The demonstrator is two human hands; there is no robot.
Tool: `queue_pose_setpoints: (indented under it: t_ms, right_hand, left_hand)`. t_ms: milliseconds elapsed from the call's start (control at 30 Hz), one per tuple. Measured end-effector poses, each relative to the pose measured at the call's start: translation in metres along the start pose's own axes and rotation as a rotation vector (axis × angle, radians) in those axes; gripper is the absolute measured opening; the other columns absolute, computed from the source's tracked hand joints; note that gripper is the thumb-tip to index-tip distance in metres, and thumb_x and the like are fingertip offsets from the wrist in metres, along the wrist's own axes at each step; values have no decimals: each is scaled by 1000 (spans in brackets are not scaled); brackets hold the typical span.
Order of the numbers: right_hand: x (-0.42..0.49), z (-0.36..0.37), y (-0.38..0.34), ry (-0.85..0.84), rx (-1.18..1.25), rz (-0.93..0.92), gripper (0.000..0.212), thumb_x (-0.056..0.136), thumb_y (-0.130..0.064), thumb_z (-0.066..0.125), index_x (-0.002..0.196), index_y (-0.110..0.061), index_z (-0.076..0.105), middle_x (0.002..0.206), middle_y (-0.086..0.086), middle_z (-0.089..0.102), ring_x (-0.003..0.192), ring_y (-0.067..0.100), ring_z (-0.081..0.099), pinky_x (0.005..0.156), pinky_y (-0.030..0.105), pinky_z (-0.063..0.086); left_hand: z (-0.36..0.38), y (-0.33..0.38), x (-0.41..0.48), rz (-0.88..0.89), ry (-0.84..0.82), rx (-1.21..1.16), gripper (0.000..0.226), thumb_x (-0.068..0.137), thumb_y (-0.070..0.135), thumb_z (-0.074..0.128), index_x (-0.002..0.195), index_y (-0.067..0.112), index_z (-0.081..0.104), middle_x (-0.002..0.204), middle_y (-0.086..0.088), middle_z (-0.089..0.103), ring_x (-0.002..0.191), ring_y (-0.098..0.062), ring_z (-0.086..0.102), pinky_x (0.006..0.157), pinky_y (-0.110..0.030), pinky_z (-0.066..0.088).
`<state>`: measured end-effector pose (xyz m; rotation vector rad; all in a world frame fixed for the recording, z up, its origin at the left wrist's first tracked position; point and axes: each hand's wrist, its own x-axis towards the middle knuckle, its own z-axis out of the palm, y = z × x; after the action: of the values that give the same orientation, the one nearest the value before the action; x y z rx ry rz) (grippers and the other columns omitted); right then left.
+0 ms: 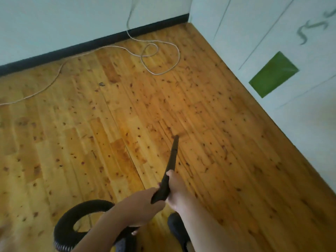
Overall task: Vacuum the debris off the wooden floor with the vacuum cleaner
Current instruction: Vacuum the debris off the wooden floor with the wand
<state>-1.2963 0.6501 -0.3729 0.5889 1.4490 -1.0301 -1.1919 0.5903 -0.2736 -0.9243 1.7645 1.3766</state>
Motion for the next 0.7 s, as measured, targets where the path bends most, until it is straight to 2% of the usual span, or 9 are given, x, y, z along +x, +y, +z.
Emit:
queue_pose_setpoints:
  t_ms: [67,167,333,467,567,633,700]
  right_hand:
    - [-4,5,11,3,81,-27,9,97,-20,52,99,-12,49,85,11,51,68,21,55,54,32,53]
    - [-9,15,31,-18,211,-16,10,95,-13,52,104,-9,49,67,10,51,51,20,51,50,30,50]
    - [-31,41,71,-70,315,28,9,95,-11,54,101,-9,47,82,15,53,63,21,53,53,31,52]
    - [-46,48,89,-74,406,19,7,95,-8,53,98,-6,48,76,13,51,60,20,50,51,30,49]
    - [-49,35,98,-41,492,-3,6,95,-8,53,98,-5,48,78,13,50,62,20,49,56,32,49]
    - [-53,20,106,-20,553,-15,12,95,-10,54,104,-5,49,80,14,50,63,22,49,60,34,50]
    - [-56,-4,119,-19,640,-26,19,92,-8,56,109,-4,49,82,15,51,64,23,50,62,36,51]
  left_hand:
    - [-4,-11,-5,13,-35,24,24,100,42,45,106,19,52,78,3,50,62,-11,42,59,-21,37]
    - [-5,-26,-18,21,-54,113,22,100,41,44,100,19,51,77,2,50,59,-11,43,57,-21,39]
    - [-7,-48,-50,15,-43,298,19,100,36,43,90,20,47,69,7,46,54,-9,37,49,-16,33]
    - [-6,-50,-66,0,-66,329,17,101,34,45,94,19,50,71,7,47,54,-8,38,50,-14,34]
    - [4,-43,-69,28,-95,363,19,101,33,45,97,16,50,71,5,47,55,-9,39,52,-17,36]
    - [15,-37,-70,28,-138,377,21,102,34,45,98,15,51,70,4,48,48,-6,40,49,-17,38]
    - [30,-27,-71,15,-182,390,18,101,39,47,97,22,52,70,3,51,44,-4,44,47,-18,42]
